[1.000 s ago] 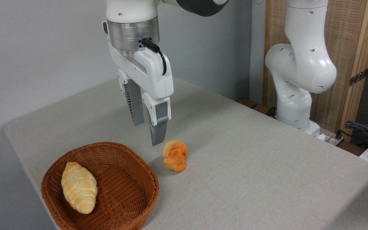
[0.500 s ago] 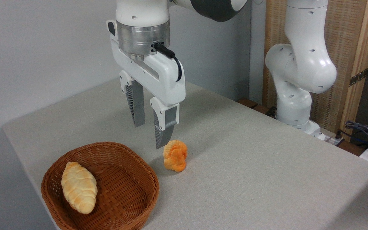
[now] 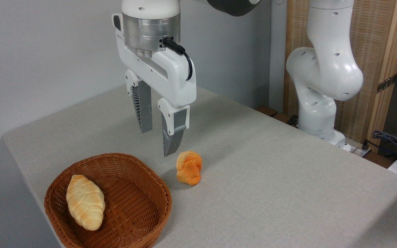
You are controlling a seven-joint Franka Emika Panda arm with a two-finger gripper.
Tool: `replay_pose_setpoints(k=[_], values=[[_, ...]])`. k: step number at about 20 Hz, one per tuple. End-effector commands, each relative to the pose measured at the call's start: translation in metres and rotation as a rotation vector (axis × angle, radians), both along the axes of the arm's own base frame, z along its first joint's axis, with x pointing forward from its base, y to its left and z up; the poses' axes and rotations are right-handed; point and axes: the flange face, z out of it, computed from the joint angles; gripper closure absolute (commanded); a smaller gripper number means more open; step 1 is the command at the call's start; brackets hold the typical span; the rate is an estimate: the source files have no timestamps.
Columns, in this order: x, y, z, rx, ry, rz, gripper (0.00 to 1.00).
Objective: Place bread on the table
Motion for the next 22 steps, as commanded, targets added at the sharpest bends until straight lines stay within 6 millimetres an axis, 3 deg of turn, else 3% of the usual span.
replay_pose_setpoints(k=[1, 16, 22], values=[[0.001, -0.003, 0.0, -0.004, 0.01, -0.003, 0.0], [0.007, -0.012, -0.006, -0.001, 0.006, 0.012, 0.0], [0.025, -0.036, -0.013, -0.003, -0.043, 0.129, 0.0]])
